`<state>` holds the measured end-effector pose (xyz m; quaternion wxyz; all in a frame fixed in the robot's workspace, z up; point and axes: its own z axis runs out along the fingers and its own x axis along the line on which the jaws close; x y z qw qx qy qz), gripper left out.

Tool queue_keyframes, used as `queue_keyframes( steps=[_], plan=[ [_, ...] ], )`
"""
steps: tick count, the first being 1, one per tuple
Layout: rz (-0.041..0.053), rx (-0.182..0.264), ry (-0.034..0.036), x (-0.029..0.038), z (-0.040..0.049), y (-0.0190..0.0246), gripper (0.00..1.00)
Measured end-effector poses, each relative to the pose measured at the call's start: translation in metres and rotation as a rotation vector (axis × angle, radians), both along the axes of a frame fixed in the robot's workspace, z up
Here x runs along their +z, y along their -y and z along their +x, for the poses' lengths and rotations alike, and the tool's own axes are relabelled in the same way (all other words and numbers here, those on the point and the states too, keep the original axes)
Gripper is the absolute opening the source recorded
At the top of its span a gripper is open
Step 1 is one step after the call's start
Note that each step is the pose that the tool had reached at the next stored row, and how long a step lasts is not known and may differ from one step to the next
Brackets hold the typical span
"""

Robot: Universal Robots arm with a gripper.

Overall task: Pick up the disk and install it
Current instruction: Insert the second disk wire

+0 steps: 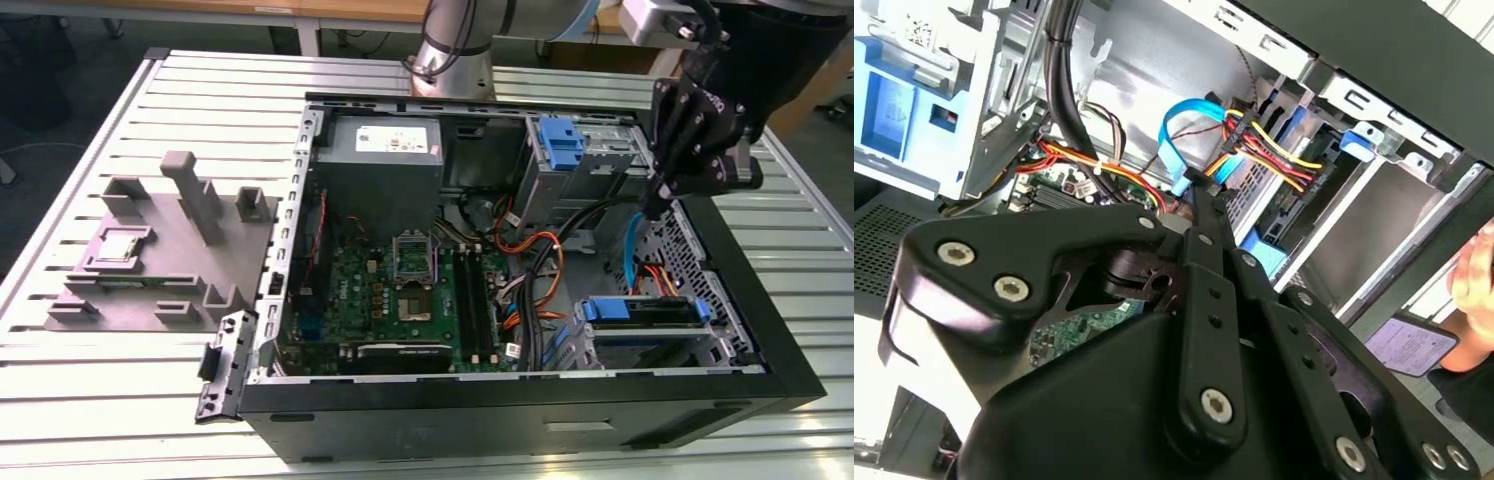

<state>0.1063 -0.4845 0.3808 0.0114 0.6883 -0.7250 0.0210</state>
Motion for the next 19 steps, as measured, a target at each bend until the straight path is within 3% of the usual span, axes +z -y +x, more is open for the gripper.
queue_keyframes(
  steps=[6, 7, 10, 19],
  plan=[
    [-0.0011, 0.0, -0.0102, 0.0, 0.0009, -0.0037, 0.11],
    [-0.0013, 0.0, -0.0122, 0.0001, 0.001, -0.0039, 0.17],
    [-0.0012, 0.0, -0.0171, 0.0014, 0.001, -0.0045, 0.17],
    [-0.0025, 0.0, -0.02, 0.0019, 0.0016, -0.0092, 0.18]
  ],
)
